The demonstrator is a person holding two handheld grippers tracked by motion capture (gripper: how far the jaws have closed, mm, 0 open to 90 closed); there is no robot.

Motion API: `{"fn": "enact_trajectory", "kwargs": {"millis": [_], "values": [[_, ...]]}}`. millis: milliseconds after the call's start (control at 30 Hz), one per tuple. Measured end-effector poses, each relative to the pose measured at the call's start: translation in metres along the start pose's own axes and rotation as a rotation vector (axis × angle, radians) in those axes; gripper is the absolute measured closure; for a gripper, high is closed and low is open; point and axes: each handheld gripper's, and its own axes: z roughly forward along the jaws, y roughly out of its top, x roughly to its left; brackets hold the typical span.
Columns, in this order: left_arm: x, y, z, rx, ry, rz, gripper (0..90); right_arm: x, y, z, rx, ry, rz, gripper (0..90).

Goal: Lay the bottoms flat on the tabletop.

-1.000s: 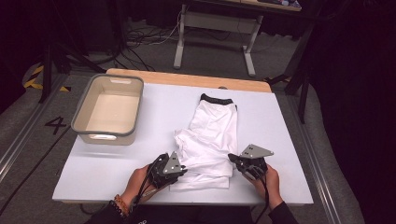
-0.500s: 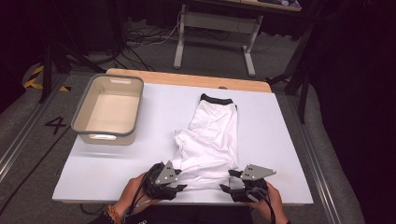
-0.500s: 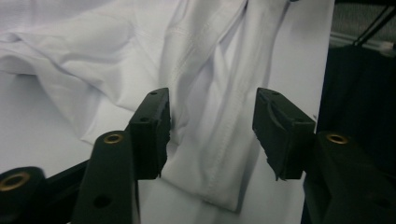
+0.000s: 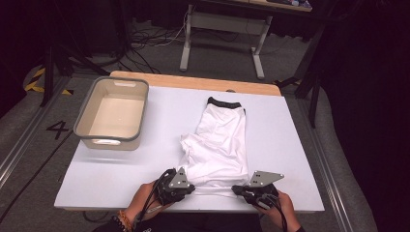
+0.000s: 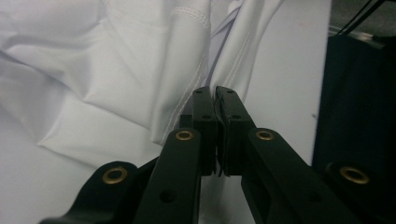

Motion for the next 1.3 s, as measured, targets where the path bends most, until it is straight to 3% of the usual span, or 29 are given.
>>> {"fn": "enact_trajectory", "kwargs": {"millis": [133,333,400,467,500,567,633,733,833,900,1000,1067,1100,1133,1300], "values": [[-0.013,0.000,-0.005,0.012,-0.050,0.044,87.9,0.012,-0.007,-0.013,0.000,0.027,-0.019,87.8],[-0.026,-0.004,-0.014,-0.022,-0.069,0.044,86.0,0.021,-0.014,-0.024,-0.034,0.018,-0.024,83.8],[-0.029,-0.004,-0.017,-0.030,-0.061,0.038,82.0,0.020,-0.013,-0.027,-0.061,-0.006,-0.017,71.0],[-0.031,-0.005,-0.024,-0.074,-0.071,0.034,76.4,0.018,-0.010,-0.029,-0.085,-0.056,0.000,56.7],[-0.030,-0.004,-0.025,-0.086,-0.058,0.037,71.8,0.014,-0.008,-0.030,-0.112,-0.102,0.020,52.8],[-0.026,-0.002,-0.030,-0.116,-0.039,0.031,66.4,0.007,-0.006,-0.032,-0.133,-0.144,0.036,49.6],[-0.019,0.001,-0.033,-0.132,-0.003,0.039,64.1,-0.006,-0.001,-0.032,-0.156,-0.210,0.049,49.2],[-0.004,0.006,-0.032,-0.142,0.052,0.036,61.4,-0.035,0.013,-0.031,-0.203,-0.258,0.083,49.7],[0.018,0.012,-0.031,-0.148,0.140,0.020,52.7,-0.072,0.031,-0.020,-0.212,-0.328,0.108,49.6],[0.038,0.018,-0.029,-0.162,0.188,-0.027,51.5,-0.102,0.044,-0.006,-0.232,-0.390,0.128,54.0],[0.062,0.029,-0.023,-0.165,0.242,-0.070,50.1,-0.138,0.057,0.017,-0.191,-0.433,0.144,58.2],[0.073,0.035,-0.018,-0.155,0.265,-0.075,47.8,-0.165,0.065,0.033,-0.163,-0.436,0.212,55.8],[0.073,0.035,-0.018,-0.155,0.265,-0.075,47.6,-0.165,0.065,0.033,-0.163,-0.436,0.212,55.8],[0.089,0.039,-0.008,-0.132,0.312,-0.087,47.1,-0.186,0.072,0.045,-0.137,-0.450,0.270,50.1],[0.115,0.036,0.008,-0.053,0.360,-0.129,42.9,-0.212,0.086,0.061,-0.117,-0.466,0.336,44.3]]}}
